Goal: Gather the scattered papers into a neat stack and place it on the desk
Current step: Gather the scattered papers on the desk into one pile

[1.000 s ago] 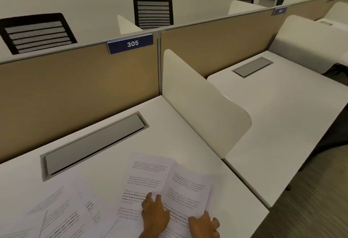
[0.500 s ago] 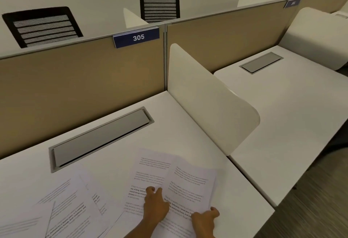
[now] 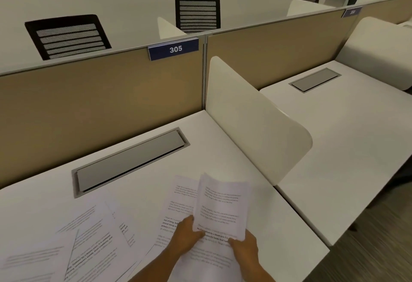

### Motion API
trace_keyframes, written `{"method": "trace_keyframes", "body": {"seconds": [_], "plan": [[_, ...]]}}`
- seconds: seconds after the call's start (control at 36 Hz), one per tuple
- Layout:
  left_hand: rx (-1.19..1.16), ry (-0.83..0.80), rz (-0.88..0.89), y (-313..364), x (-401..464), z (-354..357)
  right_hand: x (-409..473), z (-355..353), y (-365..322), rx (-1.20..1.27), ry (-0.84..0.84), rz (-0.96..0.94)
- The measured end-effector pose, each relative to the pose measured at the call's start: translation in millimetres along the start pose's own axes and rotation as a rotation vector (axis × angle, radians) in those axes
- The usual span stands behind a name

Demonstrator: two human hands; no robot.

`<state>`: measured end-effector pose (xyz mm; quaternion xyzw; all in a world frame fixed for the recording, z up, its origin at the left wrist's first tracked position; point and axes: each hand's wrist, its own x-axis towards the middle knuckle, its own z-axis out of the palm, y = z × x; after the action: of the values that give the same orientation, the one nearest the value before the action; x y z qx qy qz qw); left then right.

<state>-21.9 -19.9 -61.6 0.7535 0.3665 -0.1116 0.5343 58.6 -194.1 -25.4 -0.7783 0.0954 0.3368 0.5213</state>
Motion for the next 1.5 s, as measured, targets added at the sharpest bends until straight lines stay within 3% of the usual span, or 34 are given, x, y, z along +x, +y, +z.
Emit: {"method": "trace_keyframes", "body": {"seconds": [0.28, 0.47, 0.75, 0.89, 1.03, 1.33, 1.5], "plan": [[-0.239, 0.184, 0.109, 4, -14, -36, 9, 23, -24, -0.049, -0.035, -0.118], [-0.115, 0.335, 0.066, -15, -5, -56, 12, 48, -37, -0.11, -0.083, -0.067], [-0.042, 0.365, -0.093, -37, 13, -53, 22, 90, -33, -0.227, -0.085, -0.057], [0.002, 0.396, -0.156, -43, 20, -43, 31, 106, -27, -0.529, 0.042, -0.063], [0.115, 0.385, -0.24, -45, 24, -38, 35, 110, -26, -0.724, 0.066, 0.067], [0.103, 0.353, -0.256, -48, 31, -36, 45, 118, -26, -0.635, 0.041, 0.134], [0.109, 0.342, -0.271, -45, 29, -37, 49, 111, -22, -0.4, 0.009, 0.086]]}}
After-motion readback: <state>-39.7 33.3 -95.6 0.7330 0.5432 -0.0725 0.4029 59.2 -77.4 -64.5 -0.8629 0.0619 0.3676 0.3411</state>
